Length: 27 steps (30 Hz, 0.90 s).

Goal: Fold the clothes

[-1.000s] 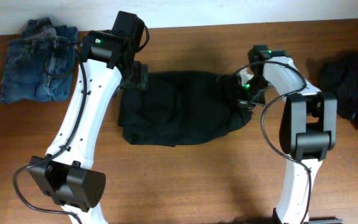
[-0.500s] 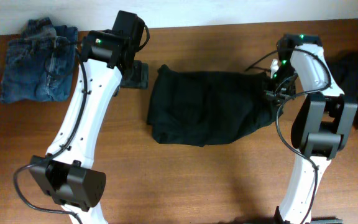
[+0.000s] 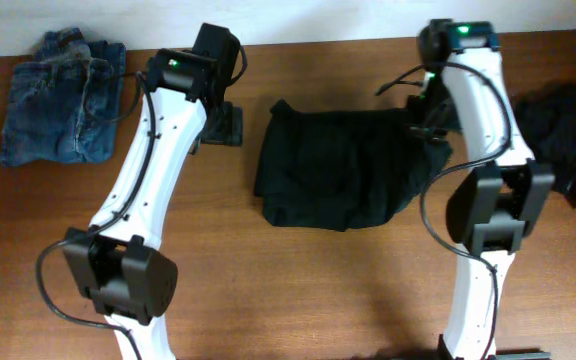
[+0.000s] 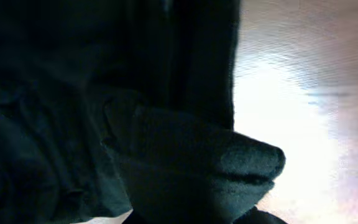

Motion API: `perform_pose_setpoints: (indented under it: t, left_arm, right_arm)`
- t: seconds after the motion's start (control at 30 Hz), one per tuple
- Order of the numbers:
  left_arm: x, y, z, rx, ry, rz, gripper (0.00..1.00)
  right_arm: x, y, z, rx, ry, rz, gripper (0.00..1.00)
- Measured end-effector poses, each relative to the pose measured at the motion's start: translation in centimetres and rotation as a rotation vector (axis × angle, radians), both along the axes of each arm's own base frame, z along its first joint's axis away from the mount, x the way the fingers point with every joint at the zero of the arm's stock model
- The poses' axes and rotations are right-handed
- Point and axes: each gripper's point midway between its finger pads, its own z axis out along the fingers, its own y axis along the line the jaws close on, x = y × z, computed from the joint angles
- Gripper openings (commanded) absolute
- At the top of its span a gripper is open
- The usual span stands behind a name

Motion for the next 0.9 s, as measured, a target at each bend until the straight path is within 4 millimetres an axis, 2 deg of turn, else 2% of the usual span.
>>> perform_pose_setpoints:
  t: [0.07,0.1,0.2,0.27,0.33,0.4,0.53,0.67,0.73,0.8,0.9]
  left_arm:
    - [0.1,0.0,-0.8,0.005,0.019,0.004,0.99]
    - [0.0,0.0,-1.0,0.006,0.023,0.008,0.99]
    - [0.2,0.7,-1.1,0.004,0.023,0.036,0.99]
    - [0.3,1.5,-1.1,0.003,0.023,0.057,0.99]
    - [0.6,3.6,-1.1,0.002,0.022,0.111,0.99]
    - [0.8,5.6,-1.2,0.001,0.024,0.158,0.99]
    - [1.0,8.8,-2.1,0.006,0.049,0.232,0.99]
    - [1.0,9.4,-4.5,0.008,0.114,0.252,0.99]
    - [1.0,9.4,-5.6,0.007,0.142,0.254,0.99]
    - [1.0,9.4,-6.0,0.008,0.152,0.254,0.99]
    - [1.1,9.3,-6.1,0.005,0.153,0.253,0.99]
  right_arm:
    - [0.5,2.7,-0.1,-0.004,-0.028,0.058,0.04]
    - [0.6,3.3,-0.1,-0.004,-0.032,0.07,0.04]
    - [1.0,7.2,-0.1,0.002,-0.07,0.151,0.04]
    - [0.9,8.5,-0.1,0.004,-0.081,0.173,0.04]
    - [0.9,10.2,-0.1,0.008,-0.095,0.194,0.04]
    - [0.9,10.6,-0.1,0.012,-0.1,0.191,0.04]
    - [1.0,10.2,-0.1,0.01,-0.099,0.168,0.04]
    - [0.3,7.9,0.6,-0.065,-0.068,0.136,0.04]
    - [0.0,6.0,1.6,-0.119,-0.061,0.106,0.04]
    - [0.1,4.8,2.5,-0.143,-0.066,0.085,0.04]
    - [0.9,1.8,3.5,-0.183,-0.097,0.035,0.04]
